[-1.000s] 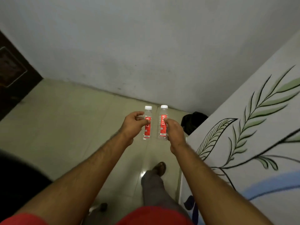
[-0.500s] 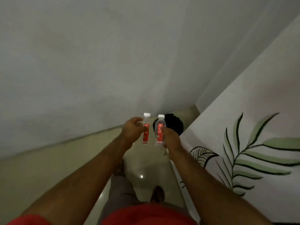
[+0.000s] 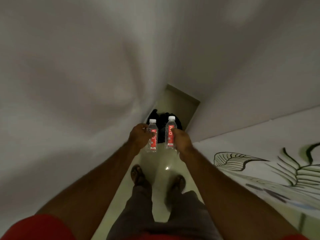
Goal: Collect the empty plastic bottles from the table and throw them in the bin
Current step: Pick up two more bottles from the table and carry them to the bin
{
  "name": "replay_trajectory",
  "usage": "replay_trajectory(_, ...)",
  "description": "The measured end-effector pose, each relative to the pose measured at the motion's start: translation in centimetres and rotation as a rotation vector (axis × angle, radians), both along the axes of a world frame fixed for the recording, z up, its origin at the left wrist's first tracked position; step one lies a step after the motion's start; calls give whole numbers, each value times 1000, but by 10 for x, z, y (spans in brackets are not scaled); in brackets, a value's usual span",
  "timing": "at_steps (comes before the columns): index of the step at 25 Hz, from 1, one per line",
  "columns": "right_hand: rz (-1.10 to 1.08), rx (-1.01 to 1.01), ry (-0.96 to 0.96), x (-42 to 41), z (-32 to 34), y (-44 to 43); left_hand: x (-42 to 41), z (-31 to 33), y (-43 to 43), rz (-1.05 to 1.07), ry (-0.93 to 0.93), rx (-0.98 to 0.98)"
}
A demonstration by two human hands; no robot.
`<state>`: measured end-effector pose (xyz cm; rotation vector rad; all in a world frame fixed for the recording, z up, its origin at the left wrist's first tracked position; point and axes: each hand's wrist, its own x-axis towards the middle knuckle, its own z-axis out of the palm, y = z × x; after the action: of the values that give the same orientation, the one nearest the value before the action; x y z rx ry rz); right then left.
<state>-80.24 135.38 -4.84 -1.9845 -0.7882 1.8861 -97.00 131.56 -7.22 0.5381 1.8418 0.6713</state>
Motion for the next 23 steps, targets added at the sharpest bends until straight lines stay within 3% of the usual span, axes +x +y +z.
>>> replay_trajectory(10, -194, -74, -38, -3, -169, 58, 16, -162, 96, -192, -38, -26)
replay_trajectory(16, -254, -114, -64, -4, -345, 84, 36, -335, 150, -375, 112, -65)
replay_trajectory(23, -343, -120, -97, -4, -471, 117, 63, -435, 175, -526, 310, -47)
